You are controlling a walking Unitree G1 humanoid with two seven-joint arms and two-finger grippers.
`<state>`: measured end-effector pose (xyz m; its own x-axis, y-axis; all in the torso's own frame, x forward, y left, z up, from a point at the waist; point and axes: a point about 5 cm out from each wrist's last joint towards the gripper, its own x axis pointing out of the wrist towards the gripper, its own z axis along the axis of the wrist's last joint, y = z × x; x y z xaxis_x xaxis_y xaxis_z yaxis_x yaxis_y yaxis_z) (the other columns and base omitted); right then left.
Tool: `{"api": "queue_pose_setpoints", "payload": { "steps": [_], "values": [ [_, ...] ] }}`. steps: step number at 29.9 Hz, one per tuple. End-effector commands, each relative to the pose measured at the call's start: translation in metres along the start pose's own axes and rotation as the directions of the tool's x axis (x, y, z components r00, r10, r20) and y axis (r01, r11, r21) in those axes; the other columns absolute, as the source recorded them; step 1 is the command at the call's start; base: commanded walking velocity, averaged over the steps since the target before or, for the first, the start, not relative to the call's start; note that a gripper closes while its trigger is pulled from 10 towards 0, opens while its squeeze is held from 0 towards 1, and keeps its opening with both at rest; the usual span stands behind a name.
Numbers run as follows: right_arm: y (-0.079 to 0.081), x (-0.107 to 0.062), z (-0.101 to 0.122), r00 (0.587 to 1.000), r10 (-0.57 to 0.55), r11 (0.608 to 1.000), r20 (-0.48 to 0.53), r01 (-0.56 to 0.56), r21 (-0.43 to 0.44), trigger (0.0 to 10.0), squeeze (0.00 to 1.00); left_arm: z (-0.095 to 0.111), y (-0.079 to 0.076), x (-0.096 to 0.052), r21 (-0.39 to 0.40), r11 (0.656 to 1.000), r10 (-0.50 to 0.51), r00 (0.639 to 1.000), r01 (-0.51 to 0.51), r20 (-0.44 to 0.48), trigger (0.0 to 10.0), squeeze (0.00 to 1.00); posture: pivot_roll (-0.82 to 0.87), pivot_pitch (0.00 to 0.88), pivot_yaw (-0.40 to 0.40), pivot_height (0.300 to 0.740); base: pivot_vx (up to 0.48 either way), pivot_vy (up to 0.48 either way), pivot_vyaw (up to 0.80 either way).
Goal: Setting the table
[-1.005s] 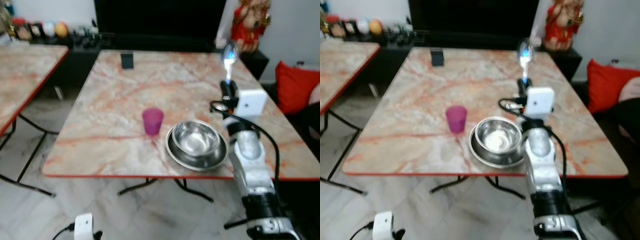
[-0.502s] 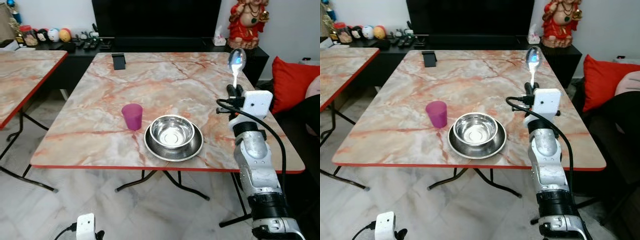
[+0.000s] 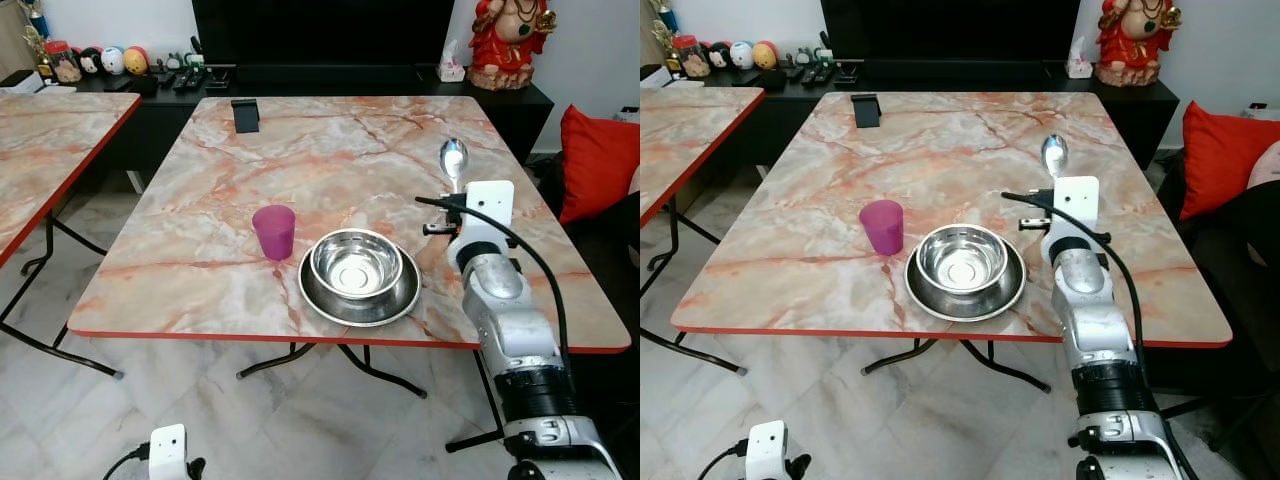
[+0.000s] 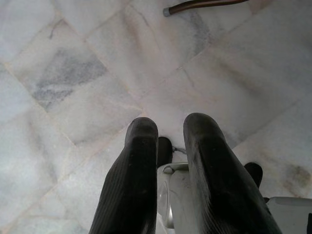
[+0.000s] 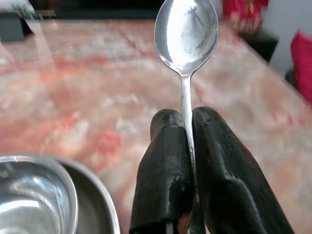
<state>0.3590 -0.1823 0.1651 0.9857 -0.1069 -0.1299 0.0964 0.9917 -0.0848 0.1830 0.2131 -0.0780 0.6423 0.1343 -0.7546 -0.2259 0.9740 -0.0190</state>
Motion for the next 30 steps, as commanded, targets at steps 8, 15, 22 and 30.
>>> {"api": "queue_pose_setpoints", "payload": {
  "steps": [8,15,22,30],
  "values": [
    [0.004,-0.008,-0.030,0.981,0.047,0.998,-0.187,-0.037,0.053,10.0,0.00,-0.004,0.001,-0.001,-0.006,1.000,0.002,1.000,-0.002,-0.025,10.0,0.00,-0.01,0.040,0.007,0.740,0.000,0.000,0.00],
    [0.003,-0.011,-0.038,0.966,0.053,0.998,-0.255,-0.039,0.058,10.0,0.00,-0.004,0.001,-0.001,-0.013,1.000,0.006,1.000,-0.006,-0.023,10.0,0.00,-0.01,0.055,0.005,0.740,0.000,0.000,0.00],
    [0.005,-0.011,-0.046,0.942,0.100,0.987,-0.320,-0.054,0.149,10.0,0.00,-0.005,0.001,-0.001,-0.013,1.000,0.002,1.000,-0.002,-0.025,10.0,0.00,-0.01,0.054,0.003,0.740,0.000,0.000,0.00],
    [0.005,-0.010,-0.052,0.932,0.104,0.984,-0.348,-0.045,0.172,10.0,0.00,-0.005,0.000,-0.001,-0.013,1.000,0.001,1.000,-0.001,-0.024,10.0,0.00,-0.01,0.056,0.000,0.740,0.000,0.000,0.00]
  ]
}}
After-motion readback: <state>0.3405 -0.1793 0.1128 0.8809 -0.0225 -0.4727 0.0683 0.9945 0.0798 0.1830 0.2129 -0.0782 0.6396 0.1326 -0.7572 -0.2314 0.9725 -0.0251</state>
